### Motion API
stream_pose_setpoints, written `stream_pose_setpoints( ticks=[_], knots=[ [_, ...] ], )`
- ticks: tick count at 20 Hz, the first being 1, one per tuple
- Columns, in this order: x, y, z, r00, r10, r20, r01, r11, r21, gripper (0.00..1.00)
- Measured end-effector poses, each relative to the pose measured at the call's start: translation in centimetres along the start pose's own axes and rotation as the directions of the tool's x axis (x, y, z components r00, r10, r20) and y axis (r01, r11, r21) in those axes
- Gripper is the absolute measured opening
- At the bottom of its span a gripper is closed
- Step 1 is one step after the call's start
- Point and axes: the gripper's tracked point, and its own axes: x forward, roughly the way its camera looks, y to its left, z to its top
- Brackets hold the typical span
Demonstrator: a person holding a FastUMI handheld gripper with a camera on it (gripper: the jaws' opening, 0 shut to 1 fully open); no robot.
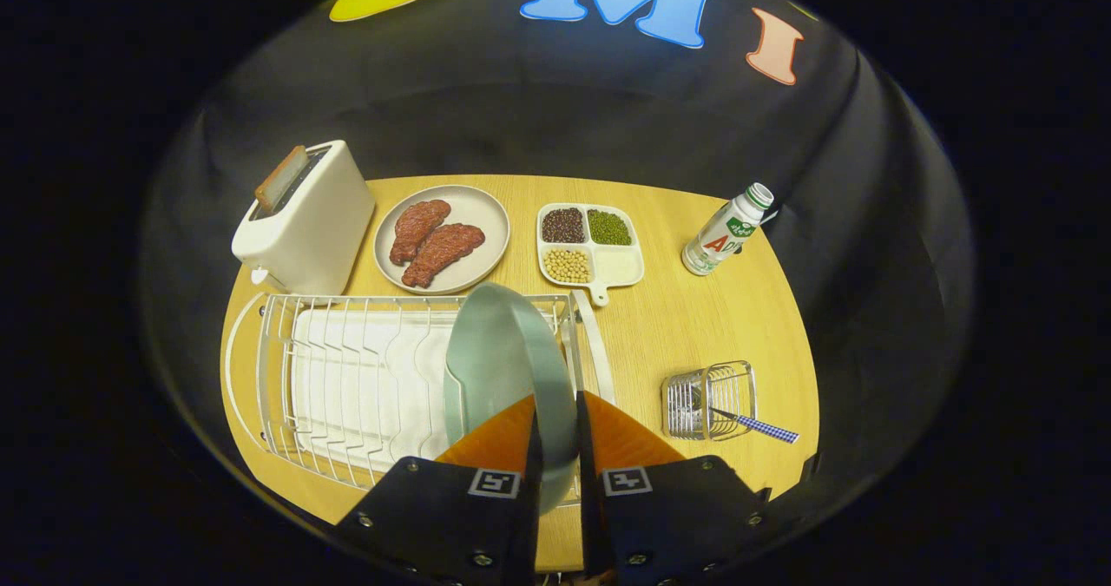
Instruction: Take the plate from the dish rack, then take the spoon from the basket and place it into the plate.
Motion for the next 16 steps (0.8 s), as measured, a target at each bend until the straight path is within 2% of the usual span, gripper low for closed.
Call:
stream_pose_setpoints(
  ticks=[1, 2, 11, 14, 16],
  knots=[
    [0.1, -0.8, 0.1, 0.998, -0.058, 0.004, 0.058, 0.998, -0.021, 0.2],
    [0.0, -0.7, 0.3, 0.997, -0.071, 0.006, 0.071, 0.997, -0.021, 0.1],
    [-2.2, 0.5, 2.1, 0.973, -0.225, 0.053, 0.23, 0.963, -0.136, 0.1],
    [-2.6, 0.4, 2.0, 0.969, -0.241, 0.05, 0.245, 0.96, -0.137, 0.1],
    [-3.1, -0.4, 3.0, 0.955, -0.283, 0.085, 0.292, 0.947, -0.133, 0.1]
  ],
)
